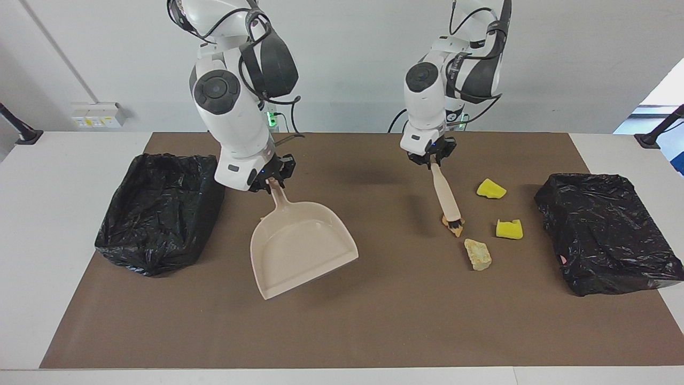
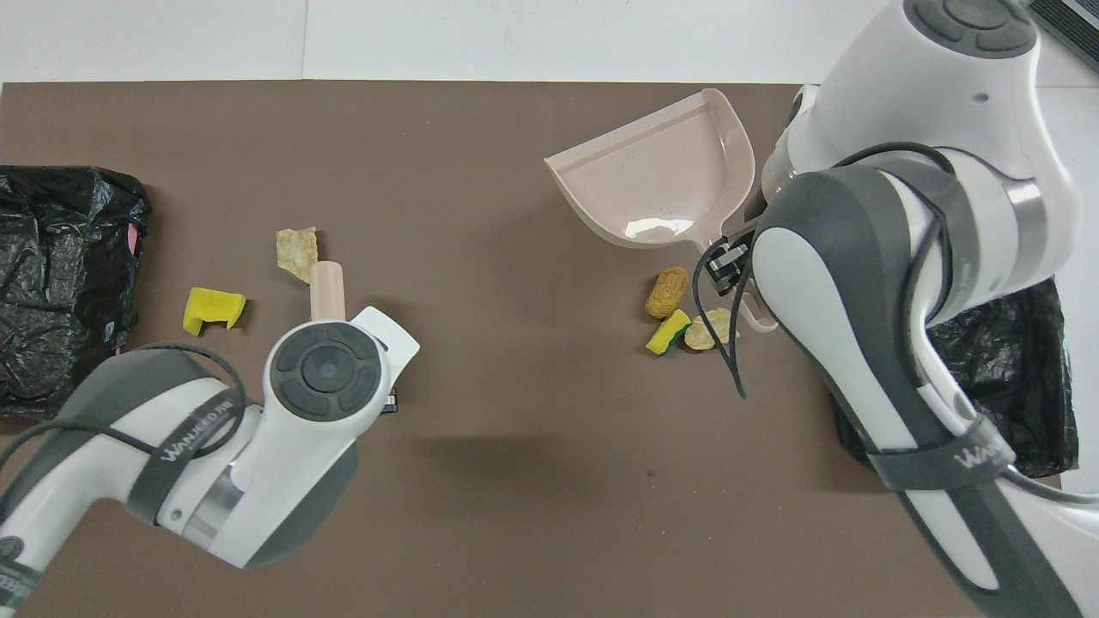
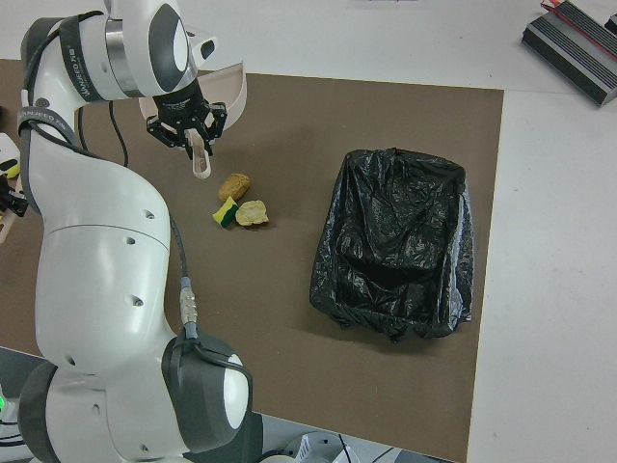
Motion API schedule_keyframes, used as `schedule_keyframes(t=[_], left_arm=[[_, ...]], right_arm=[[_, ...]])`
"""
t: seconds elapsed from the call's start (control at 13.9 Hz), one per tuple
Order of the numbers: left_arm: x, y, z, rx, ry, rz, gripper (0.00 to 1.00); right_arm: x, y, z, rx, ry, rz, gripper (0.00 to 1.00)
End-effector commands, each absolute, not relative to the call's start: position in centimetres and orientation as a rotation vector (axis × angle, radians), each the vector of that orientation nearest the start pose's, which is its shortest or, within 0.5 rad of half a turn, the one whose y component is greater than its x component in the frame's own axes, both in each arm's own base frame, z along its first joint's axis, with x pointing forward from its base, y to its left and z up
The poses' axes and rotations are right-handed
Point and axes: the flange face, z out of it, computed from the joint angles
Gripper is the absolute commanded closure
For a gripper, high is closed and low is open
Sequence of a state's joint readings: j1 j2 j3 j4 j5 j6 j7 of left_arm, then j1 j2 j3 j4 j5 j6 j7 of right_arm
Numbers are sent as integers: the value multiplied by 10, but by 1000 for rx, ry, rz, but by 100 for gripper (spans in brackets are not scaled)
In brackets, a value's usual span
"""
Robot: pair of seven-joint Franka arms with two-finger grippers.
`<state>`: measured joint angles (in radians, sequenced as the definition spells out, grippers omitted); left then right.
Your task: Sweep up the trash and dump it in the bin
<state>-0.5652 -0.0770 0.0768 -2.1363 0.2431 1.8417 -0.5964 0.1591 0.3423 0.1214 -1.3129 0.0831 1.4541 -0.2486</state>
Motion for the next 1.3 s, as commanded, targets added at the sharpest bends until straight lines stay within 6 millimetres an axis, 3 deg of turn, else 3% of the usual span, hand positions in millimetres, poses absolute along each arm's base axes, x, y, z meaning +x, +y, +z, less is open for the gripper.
schedule_keyframes(t=[0.0,0.14,0.22,0.29,0.36,0.58,0.72,0.86,1.01,1.08,1.22], left_arm=[[486,-163,418,-2863,108,132,100],[506,-105,415,-2881,-13,149,100],[513,-83,414,-2893,-104,135,100],[522,-42,410,-2924,-255,127,100],[523,-20,408,-2964,-336,129,100],[524,6,404,-2985,-338,92,100],[511,40,391,-2983,-406,158,100],[507,26,376,-3020,-348,187,100],[505,-14,360,-3036,-225,169,100],[505,-24,356,-3039,-172,174,100],[505,-45,356,-3050,69,173,100]], right_arm=[[603,158,529,-2767,-1123,342,100],[592,160,518,-2703,-1385,380,100],[588,168,511,-2676,-1452,404,100],[584,182,505,-2666,-1495,407,100],[583,191,498,-2662,-1522,403,100],[577,218,477,-2638,-1587,378,100],[571,232,462,-2631,-1634,367,100],[565,245,449,-2612,-1667,377,100],[560,257,437,-2617,-1668,381,100],[557,259,436,-2639,-1641,379,100],[551,270,432,-2657,-1621,390,100]])
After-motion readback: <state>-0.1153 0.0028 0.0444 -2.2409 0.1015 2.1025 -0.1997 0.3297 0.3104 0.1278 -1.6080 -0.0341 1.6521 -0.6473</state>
